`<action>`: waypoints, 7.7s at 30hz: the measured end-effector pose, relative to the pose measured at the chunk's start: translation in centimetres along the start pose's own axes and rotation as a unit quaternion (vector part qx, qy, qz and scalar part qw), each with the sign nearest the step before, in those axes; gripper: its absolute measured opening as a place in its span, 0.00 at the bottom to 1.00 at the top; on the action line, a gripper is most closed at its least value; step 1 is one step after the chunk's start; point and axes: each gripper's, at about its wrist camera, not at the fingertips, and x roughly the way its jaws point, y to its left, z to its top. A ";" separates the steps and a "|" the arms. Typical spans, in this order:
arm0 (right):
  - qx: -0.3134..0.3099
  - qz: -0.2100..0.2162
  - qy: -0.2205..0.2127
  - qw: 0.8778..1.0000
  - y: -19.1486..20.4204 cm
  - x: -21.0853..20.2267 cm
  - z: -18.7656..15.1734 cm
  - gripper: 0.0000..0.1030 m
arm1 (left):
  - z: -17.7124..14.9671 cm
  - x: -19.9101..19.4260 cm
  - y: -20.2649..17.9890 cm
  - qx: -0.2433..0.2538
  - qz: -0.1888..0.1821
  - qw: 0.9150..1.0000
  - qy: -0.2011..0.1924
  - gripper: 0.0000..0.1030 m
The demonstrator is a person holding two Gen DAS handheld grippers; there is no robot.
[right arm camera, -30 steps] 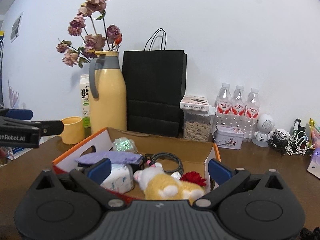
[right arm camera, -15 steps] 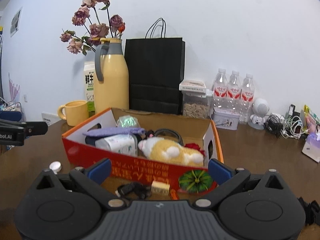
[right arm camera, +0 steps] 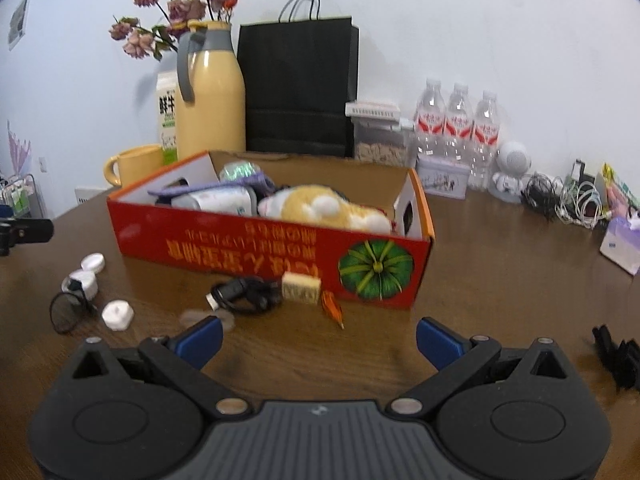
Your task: Organize objects
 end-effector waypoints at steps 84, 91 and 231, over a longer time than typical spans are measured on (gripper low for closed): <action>-0.022 0.059 0.028 0.998 5.0 3.8 0.1 0.79 | -2.4 -1.9 -1.9 -0.051 -0.074 0.995 -0.033 0.32; -0.021 0.048 0.047 0.998 7.3 6.0 1.1 0.59 | -2.1 -1.5 -1.6 -0.055 -0.084 0.994 -0.037 0.32; 0.025 0.037 -0.059 0.997 -2.6 12.0 10.9 1.00 | 10.2 13.7 -8.0 -0.024 -0.092 0.995 -0.029 1.00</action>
